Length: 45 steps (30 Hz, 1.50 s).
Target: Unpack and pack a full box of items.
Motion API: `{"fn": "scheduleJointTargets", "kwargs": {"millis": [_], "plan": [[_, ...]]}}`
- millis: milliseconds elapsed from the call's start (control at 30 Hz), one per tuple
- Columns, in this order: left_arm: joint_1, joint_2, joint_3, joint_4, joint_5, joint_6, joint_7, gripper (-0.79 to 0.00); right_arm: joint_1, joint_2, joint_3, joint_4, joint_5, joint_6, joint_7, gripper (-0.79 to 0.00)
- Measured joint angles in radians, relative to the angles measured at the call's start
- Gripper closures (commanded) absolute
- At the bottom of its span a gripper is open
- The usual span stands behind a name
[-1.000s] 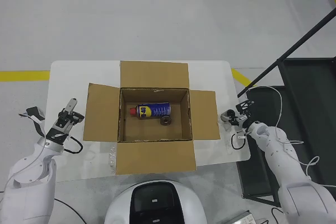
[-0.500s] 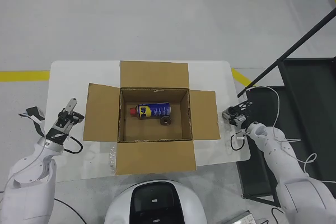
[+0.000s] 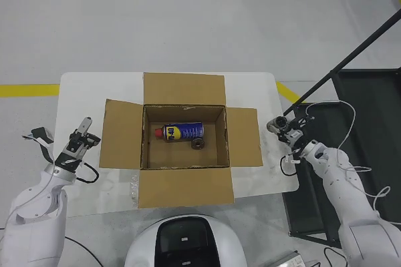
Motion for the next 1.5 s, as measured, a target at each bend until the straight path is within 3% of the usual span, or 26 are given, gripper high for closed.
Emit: {"fn": "scheduleJointTargets", "kwargs": {"millis": [167,333,467,633,833,1500], "plan": [[0.0,0.0,0.0,0.0,0.0,0.0,0.0,-0.785,-0.129,0.036,0.096,-0.266,0.004,0.01,0.007,0.0],[0.0,0.0,0.0,0.0,0.0,0.0,0.0,-0.785,-0.289,0.052,0.172,-0.617,0.064,0.007,0.115,0.0],[0.0,0.0,0.0,0.0,0.0,0.0,0.0,-0.785,-0.366,0.053,0.163,-0.851,0.135,-0.027,0.238,0.0],[0.0,0.0,0.0,0.0,0.0,0.0,0.0,-0.785,-0.367,0.046,0.077,-1.043,0.167,-0.009,0.405,0.0],[0.0,0.0,0.0,0.0,0.0,0.0,0.0,-0.785,-0.302,0.034,-0.058,-1.079,0.158,0.006,0.54,0.0],[0.0,0.0,0.0,0.0,0.0,0.0,0.0,-0.785,-0.303,0.034,-0.053,-1.079,0.158,0.006,0.538,0.0]]}}
